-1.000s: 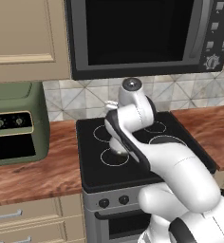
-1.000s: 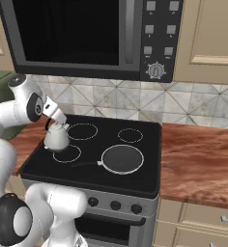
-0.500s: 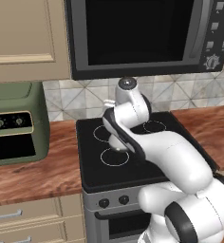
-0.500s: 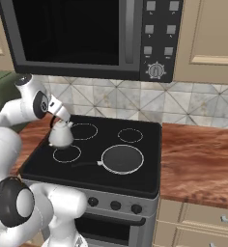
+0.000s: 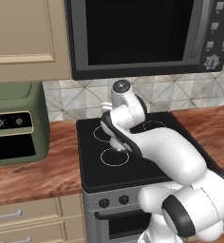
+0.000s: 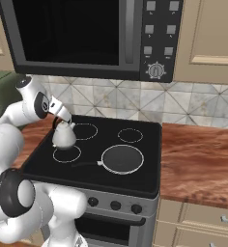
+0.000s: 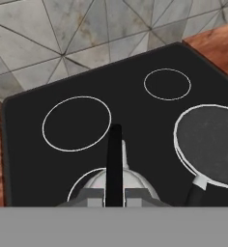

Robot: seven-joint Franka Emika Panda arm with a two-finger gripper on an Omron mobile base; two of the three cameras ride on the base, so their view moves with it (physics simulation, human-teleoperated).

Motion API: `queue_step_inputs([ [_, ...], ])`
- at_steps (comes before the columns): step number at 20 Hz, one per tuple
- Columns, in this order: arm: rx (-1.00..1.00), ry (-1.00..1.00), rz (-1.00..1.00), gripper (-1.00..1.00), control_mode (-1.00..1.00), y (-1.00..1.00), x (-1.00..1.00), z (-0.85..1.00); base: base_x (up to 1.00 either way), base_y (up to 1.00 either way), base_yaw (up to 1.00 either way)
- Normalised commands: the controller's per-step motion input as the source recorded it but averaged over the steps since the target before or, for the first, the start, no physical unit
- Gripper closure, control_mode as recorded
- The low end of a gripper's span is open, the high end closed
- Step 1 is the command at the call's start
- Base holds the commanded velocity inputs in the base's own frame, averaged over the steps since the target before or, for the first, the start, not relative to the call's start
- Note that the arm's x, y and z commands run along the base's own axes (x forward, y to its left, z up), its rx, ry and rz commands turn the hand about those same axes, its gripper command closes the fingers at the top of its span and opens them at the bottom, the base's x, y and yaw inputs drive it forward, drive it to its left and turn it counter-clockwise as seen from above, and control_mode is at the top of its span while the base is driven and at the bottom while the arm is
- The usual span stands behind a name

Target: Pick the kettle from the counter and place it on a stove burner. Then turn the burner on.

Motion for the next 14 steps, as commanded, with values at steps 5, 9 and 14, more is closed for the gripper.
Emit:
queue_step_inputs([
  [5, -0.01, 0.01, 0.00, 1.00, -1.00, 0.02, 0.00, -0.15, 0.00, 0.00, 0.00],
  [9, -0.01, 0.00, 0.00, 1.00, -1.00, 0.05, 0.00, -0.21, 0.00, 0.00, 0.00],
  [14, -0.02, 0.00, 0.00, 1.00, -1.00, 0.13, 0.00, -0.23, 0.00, 0.00, 0.00],
])
